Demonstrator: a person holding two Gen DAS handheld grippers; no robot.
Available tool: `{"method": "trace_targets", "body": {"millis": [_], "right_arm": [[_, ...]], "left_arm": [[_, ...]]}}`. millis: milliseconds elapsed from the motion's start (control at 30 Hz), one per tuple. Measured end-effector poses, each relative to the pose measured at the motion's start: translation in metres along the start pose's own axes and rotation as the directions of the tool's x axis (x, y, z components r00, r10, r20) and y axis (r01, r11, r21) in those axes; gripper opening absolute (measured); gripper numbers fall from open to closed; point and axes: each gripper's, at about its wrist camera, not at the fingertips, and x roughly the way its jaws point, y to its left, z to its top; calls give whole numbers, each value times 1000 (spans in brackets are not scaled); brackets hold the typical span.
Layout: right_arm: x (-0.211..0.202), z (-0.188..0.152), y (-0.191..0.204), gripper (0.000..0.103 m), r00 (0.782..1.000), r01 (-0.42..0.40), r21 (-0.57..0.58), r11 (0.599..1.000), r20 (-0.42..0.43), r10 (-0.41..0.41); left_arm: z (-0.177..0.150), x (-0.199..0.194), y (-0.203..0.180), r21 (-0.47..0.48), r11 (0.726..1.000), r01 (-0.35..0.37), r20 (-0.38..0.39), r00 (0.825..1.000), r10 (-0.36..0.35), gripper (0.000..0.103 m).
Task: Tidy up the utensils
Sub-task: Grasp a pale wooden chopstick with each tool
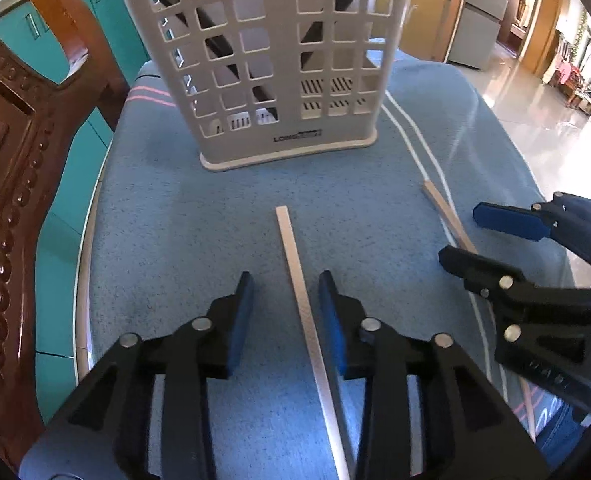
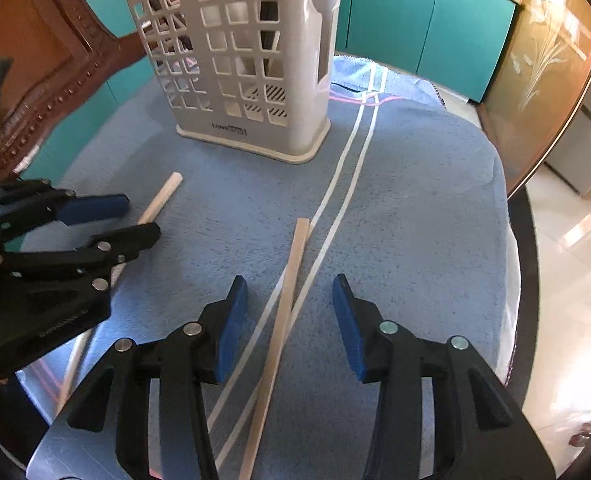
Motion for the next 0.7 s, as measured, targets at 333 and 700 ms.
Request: {"method": "trace_targets", "body": {"millis": [333,700], "right_arm": [[-1,-2,-2,23,1000,-6,15,1000,27,5],[-2,1,-7,7,999,-36,51,998,35,35]], "left_arm": [[4,4,1,-9,1000,-2,5,1000,2,37],[2,4,-6,-1,1000,14,5,1000,-14,26]]}}
